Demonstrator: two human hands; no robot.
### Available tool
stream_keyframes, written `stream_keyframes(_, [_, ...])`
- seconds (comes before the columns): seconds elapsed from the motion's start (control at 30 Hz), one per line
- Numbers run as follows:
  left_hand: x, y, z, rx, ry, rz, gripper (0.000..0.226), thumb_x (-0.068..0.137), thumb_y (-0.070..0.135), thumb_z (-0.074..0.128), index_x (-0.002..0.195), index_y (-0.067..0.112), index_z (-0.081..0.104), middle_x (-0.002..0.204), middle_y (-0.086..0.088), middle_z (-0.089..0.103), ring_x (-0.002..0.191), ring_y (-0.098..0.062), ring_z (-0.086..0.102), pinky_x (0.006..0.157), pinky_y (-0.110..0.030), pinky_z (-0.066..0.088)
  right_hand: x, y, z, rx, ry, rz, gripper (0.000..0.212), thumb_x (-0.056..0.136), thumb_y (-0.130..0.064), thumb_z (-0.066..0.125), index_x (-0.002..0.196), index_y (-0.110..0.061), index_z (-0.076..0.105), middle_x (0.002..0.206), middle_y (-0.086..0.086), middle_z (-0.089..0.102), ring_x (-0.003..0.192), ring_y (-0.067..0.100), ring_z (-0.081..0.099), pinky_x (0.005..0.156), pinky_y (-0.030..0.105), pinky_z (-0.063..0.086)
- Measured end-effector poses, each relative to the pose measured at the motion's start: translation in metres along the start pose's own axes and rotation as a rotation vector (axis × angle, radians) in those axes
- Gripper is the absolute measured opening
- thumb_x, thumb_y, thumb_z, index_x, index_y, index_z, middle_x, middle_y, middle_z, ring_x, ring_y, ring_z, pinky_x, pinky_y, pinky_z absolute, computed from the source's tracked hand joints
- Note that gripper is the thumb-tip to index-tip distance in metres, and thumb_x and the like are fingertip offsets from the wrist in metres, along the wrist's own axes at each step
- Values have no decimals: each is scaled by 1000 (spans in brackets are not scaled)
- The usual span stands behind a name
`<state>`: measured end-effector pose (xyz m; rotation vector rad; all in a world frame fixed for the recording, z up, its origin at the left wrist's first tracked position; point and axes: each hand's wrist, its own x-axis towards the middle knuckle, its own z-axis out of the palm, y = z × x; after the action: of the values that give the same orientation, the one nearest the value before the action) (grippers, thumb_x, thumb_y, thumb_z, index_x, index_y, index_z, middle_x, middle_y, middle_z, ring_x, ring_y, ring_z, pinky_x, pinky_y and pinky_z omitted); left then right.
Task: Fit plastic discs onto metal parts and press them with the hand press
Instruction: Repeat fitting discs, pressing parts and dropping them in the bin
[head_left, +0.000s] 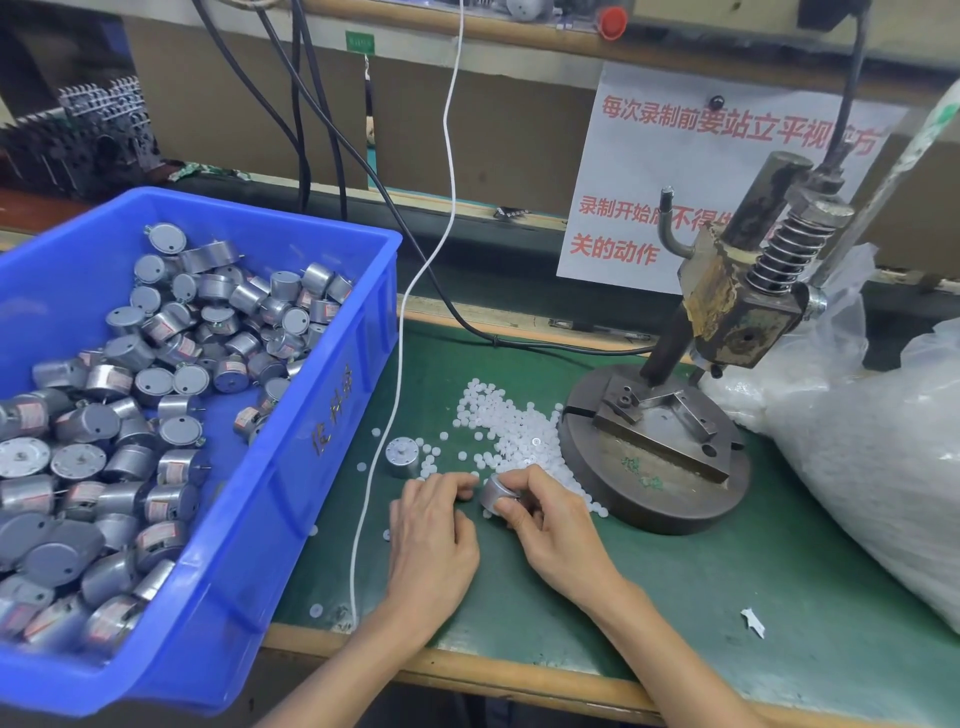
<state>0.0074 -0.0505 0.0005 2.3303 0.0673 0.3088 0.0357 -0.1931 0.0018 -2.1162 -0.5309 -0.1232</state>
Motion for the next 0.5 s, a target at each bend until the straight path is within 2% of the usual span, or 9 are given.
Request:
stream_keyframes(0.1, [0,0,0,-3,-3,4,38,78,-3,51,107,20,59,99,10,60,99,-13,47,84,-24,28,-2,1,3,-152,7,-126,12,91,-11,57,101,-3,59,97,6,60,81,-1,51,72,14,40])
stream_keyframes(0.23, [0,-1,0,7,-5,8,39,76,-4,52,106,19,60,100,9,61,99,-15,47,84,-27,29,-4,2,5,-257,6,-251,16,89,-7,56,105,-7,57,100,10,58,86,20,56,69,32,49])
stream_keyframes(0.33, [0,-2,1,6,-3,17,39,76,-4,52,106,20,60,100,10,60,98,-14,47,83,-24,28,-4,-1,5,-256,23,-298,22,89,-6,56,108,-16,48,103,11,59,79,28,60,63,34,53])
stream_keyframes(0.5, [1,-4,3,20,14,31,38,76,-4,53,104,21,60,99,11,60,94,-15,47,77,-23,24,-4,-4,6,-290,-29,-334,20,89,-3,53,106,-13,48,104,15,58,76,32,60,61,38,54])
